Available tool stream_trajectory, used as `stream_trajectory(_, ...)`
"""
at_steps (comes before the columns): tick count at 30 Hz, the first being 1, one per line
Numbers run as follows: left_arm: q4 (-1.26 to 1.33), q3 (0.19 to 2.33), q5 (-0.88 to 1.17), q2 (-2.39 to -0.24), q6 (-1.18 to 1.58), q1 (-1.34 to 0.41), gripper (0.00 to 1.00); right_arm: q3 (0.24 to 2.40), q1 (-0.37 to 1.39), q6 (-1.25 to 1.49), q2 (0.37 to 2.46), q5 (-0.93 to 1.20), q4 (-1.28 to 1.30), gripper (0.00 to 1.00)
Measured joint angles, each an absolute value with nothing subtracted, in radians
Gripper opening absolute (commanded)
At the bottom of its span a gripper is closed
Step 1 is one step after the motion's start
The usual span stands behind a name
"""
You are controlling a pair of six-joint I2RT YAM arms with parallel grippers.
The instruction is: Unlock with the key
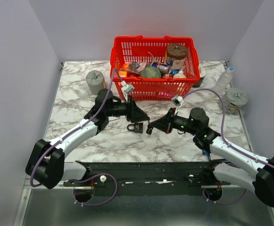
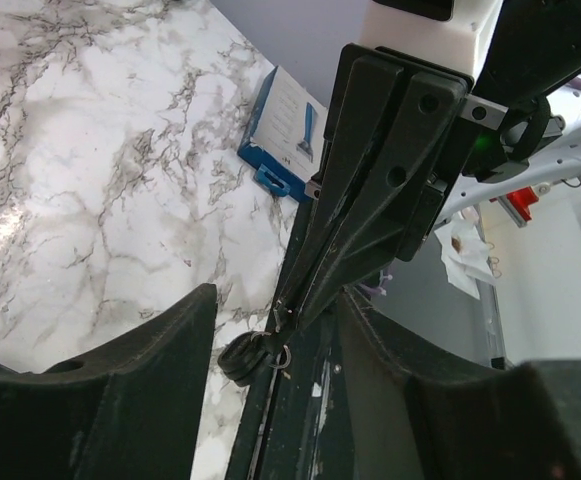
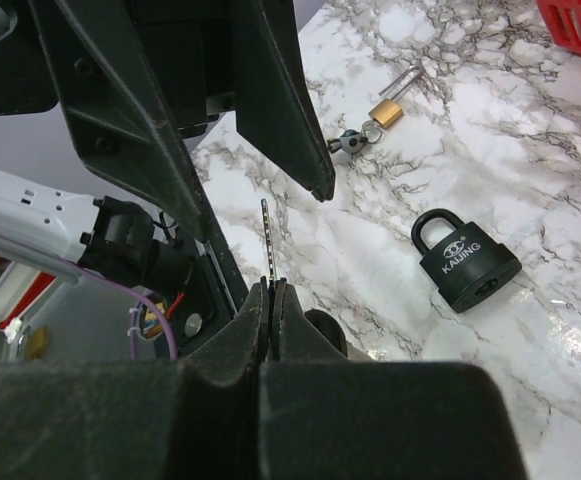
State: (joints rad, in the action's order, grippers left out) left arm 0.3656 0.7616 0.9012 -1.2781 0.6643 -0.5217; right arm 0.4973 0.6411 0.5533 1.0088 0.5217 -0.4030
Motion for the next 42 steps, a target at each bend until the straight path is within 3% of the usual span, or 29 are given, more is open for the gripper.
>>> stream_trajectory(14, 0.374, 0.762, 0.91, -1.292, 0.675, -0.531, 0.27, 0.497, 0.641, 0.572, 1.009, 0.534, -0.425, 0.01)
stream_trajectory(17, 0.374, 0.762, 0.914, -1.297, 0.677, -0.539, 0.17, 0.497, 0.64, 0.576, 1.01, 0.534, -0.426, 0.01)
stream_trajectory(19, 0.377, 0.762, 0.918, -1.299, 0.68, -0.541, 0.01, 0.497, 0.64, 0.576, 1.01, 0.534, -0.426, 0.01)
stream_trajectory(28, 0.403, 0.756, 0.929, -1.303, 0.684, -0.543, 0.0, 0.497, 0.64, 0.578, 1.023, 0.535, -0.434, 0.01)
stream_trajectory(38, 0.403, 0.745, 0.92, -1.303, 0.681, -0.544, 0.0, 0.524, 0.639, 0.523, 1.049, 0.575, -0.391, 0.31)
stream_trajectory(42, 0.402, 0.745, 0.905, -1.303, 0.677, -0.545, 0.0, 0.525, 0.64, 0.503, 1.051, 0.593, -0.372, 0.36)
